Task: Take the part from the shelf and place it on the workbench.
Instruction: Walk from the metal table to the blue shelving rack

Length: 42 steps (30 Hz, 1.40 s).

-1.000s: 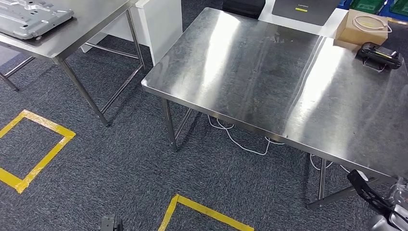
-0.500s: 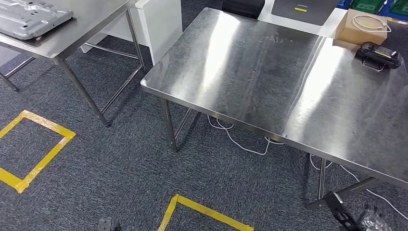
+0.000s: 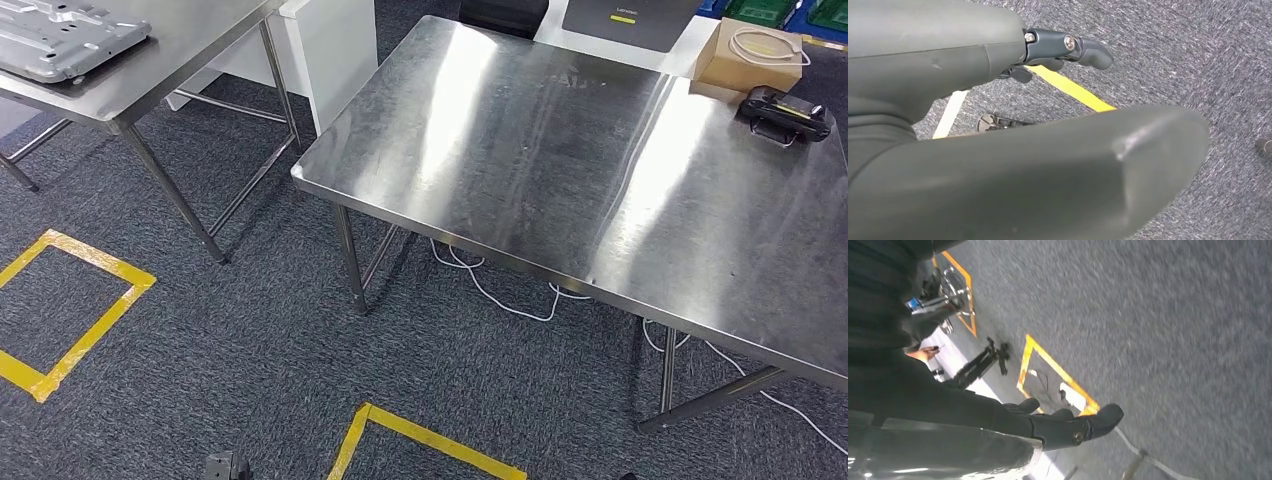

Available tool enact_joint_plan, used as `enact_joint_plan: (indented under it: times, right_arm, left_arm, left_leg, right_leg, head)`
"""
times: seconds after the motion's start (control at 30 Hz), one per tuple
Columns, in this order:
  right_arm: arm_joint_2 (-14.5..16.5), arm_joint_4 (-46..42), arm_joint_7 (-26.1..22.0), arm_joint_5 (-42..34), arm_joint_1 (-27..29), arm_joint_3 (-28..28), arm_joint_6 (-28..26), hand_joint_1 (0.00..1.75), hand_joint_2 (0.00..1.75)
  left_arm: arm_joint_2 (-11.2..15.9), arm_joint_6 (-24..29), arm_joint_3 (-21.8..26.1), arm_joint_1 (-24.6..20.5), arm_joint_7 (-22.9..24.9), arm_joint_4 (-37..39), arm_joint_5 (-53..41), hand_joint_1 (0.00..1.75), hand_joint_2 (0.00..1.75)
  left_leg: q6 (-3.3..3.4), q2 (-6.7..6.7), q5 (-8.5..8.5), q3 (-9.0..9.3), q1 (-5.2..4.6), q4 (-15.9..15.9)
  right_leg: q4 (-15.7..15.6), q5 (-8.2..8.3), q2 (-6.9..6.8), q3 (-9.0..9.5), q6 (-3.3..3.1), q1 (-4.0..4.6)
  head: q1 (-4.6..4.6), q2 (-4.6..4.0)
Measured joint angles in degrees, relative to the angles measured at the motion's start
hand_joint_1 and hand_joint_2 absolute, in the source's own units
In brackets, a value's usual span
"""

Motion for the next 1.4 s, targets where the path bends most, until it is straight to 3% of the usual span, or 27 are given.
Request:
enact_joint_plan:
  times: [0.4,0.57,0.63,0.73,0.77,0.8,0.83,0.87,0.93,1.0,1.07,1.13,1.23,1.27,1.3,1.4]
  right_arm:
    - [5.5,0.2,-2.6,-5.0,1.2,-4.6,4.0,0.0,1.75]
    - [6.8,0.3,-3.1,-5.7,1.2,-6.2,4.1,0.0,1.75]
    - [7.0,0.3,-3.2,-5.8,1.3,-6.6,4.2,0.0,1.75]
    - [7.2,0.3,-3.4,-6.2,1.4,-7.2,4.7,0.0,1.75]
    - [7.3,0.4,-3.3,-6.3,1.6,-7.4,5.0,0.0,1.31]
    - [7.4,0.4,-3.1,-6.3,1.7,-7.5,5.3,0.0,0.87]
    - [7.5,0.4,-2.8,-6.2,1.8,-7.7,5.7,0.0,0.44]
    - [7.6,0.5,-2.5,-6.1,1.8,-7.8,6.1,0.0,0.0]
    - [8.0,0.5,-2.3,-6.3,1.6,-8.1,6.8,0.0,0.0]
    - [8.3,0.5,-2.3,-6.7,1.5,-8.4,7.1,0.0,0.0]
    - [8.7,0.5,-2.4,-6.8,1.7,-8.7,7.2,0.0,0.0]
    - [9.1,0.5,-2.4,-6.8,1.8,-8.7,7.2,0.0,0.0]
    - [9.5,0.5,-2.4,-6.8,1.8,-9.0,7.2,0.0,0.0]
    - [9.6,0.6,-2.4,-6.8,1.9,-9.0,7.2,0.0,0.0]
    - [9.7,0.6,-2.4,-6.8,2.0,-9.1,7.2,0.0,0.0]
    - [9.9,0.6,-2.4,-6.8,2.0,-9.3,7.2,0.0,0.0]
  left_arm:
    - [0.5,-1.2,-1.3,-0.8,2.1,0.0,-3.0,0.0,0.0]
    - [0.7,-1.4,-2.4,-1.0,2.5,0.0,-3.6,0.0,0.0]
    - [0.7,-1.5,-2.6,-1.1,2.5,0.0,-3.6,0.0,0.0]
    - [0.7,-2.1,-2.7,-1.1,2.7,0.0,-3.7,0.0,0.0]
    - [0.7,-2.4,-2.8,-1.1,2.9,0.0,-3.8,0.0,0.0]
    - [0.7,-2.6,-2.9,-1.0,3.1,0.0,-3.8,0.0,0.0]
    - [0.7,-2.7,-2.9,-1.0,3.3,0.0,-3.8,0.0,0.0]
    - [0.7,-2.6,-2.9,-0.9,3.4,0.0,-3.7,0.0,0.0]
    - [0.5,-1.7,-2.9,-0.9,3.6,0.0,-3.6,0.0,0.0]
    - [0.1,-0.4,-2.9,-0.9,3.7,0.0,-3.2,0.0,0.0]
    - [-0.2,0.3,-2.8,-0.9,3.7,0.0,-3.0,0.0,0.0]
    - [-0.4,0.5,-2.8,-0.8,3.7,0.0,-2.9,0.0,0.0]
    - [-0.5,0.5,-2.8,-0.6,3.7,0.0,-2.8,0.0,0.0]
    - [-0.5,0.5,-2.8,-0.5,3.7,0.0,-2.8,0.0,0.0]
    - [-0.5,0.5,-2.8,-0.5,3.7,0.1,-2.8,0.0,0.0]
    - [-0.5,0.5,-2.8,-0.5,3.7,0.1,-2.8,0.0,0.0]
  left_leg:
    - [0.12,0.0,-0.04,-0.09,-0.44,0.2]
    - [1.08,0.15,0.23,-0.05,-0.63,-0.1]
    - [1.76,0.44,0.63,-0.04,-0.34,-0.5]
    - [2.24,0.88,0.91,-0.54,-0.56,-0.5]
    - [2.29,1.05,1.02,-0.72,-0.71,-0.5]
    - [2.29,1.22,1.12,-0.84,-0.85,-0.5]
    - [2.22,1.43,1.23,-0.91,-0.96,-0.5]
    - [2.1,1.69,1.33,-0.93,-1.05,-0.5]
    - [1.66,2.29,1.39,-0.87,-1.34,-0.4]
    - [0.98,2.89,1.36,-0.73,-1.43,-0.3]
    - [0.15,3.17,1.17,-0.78,-1.17,0.0]
    - [-0.86,2.3,-1.3,-1.86,-0.73,3.2]
    - [-2.25,1.06,-7.83,-5.92,0.27,14.4]
    - [-2.56,1.0,-8.63,-6.62,0.6,16.7]
    - [-2.8,0.98,-8.29,-6.32,0.93,16.8]
    - [-3.01,-0.35,-3.27,0.01,1.86,5.6]
  right_leg:
    - [-0.1,0.19,0.01,0.47,0.25,-0.29]
    - [0.2,0.02,0.01,0.2,0.69,-0.66]
    - [4.1,-2.41,-0.01,-1.61,0.1,-0.63]
    - [16.4,-8.31,0.01,-6.93,-1.09,-0.19]
    - [18.5,-9.15,0.01,-7.56,-1.1,0.09]
    - [18.0,-9.04,0.01,-6.83,-0.99,0.41]
    - [14.9,-8.13,-0.12,-4.66,-0.86,0.7]
    - [10.2,-6.99,-0.66,-1.67,-0.9,0.97]
    - [2.9,-5.05,-1.9,2.47,-1.68,1.49]
    - [1.2,-4.29,-2.07,2.97,-2.97,1.87]
    - [1.0,-3.71,-1.31,3.11,-4.04,1.53]
    - [0.9,-3.1,-0.66,3.4,-4.88,0.91]
    - [1.0,-2.76,0.41,3.27,-5.36,0.8]
    - [1.0,-2.73,0.84,3.2,-5.37,0.8]
    - [1.1,-2.73,1.33,3.18,-5.35,0.77]
    - [1.3,-2.75,3.05,3.24,-5.16,0.74]
  head:
    - [-0.01,0.0]
    - [0.0,0.0]
    - [0.14,0.0]
    - [0.32,0.0]
    - [0.32,0.0]
    - [0.34,0.0]
    - [0.34,0.0]
    - [0.35,0.0]
    - [0.28,0.0]
    - [0.17,0.0]
    - [0.15,0.0]
    - [0.12,0.0]
    - [0.07,0.0]
    - [0.04,0.0]
    - [0.05,0.0]
    - [0.06,0.0]
